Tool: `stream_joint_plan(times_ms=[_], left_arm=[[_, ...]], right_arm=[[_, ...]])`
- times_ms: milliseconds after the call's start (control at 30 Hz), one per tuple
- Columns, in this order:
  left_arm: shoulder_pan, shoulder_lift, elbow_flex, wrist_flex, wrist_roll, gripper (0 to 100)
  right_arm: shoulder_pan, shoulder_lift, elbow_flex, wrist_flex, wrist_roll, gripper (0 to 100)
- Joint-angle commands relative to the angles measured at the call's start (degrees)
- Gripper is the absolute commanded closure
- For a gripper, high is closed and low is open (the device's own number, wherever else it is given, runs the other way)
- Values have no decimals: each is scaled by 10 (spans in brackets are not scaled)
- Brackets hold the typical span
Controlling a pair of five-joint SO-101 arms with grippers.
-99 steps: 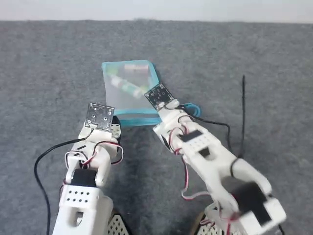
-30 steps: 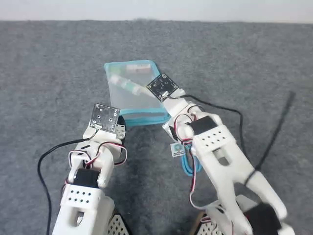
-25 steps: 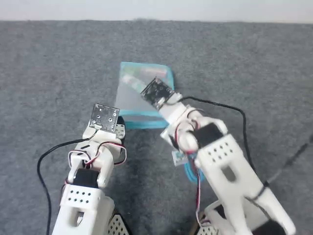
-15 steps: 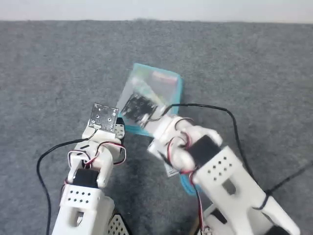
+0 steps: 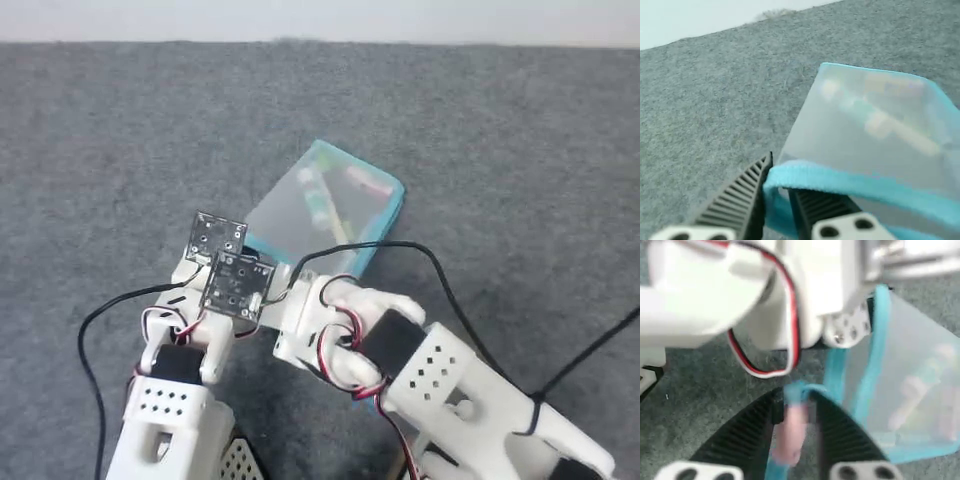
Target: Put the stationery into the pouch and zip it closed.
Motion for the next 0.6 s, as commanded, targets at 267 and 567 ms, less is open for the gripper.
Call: stream_joint_plan(times_ms=[267,567], left_arm=[[-9,3,-24,-12,-1,991],[-8,2,-54,44,0,991]], right_arm=[[58,-175,31,99,47,653],[171,-165,241,-74,148,653]])
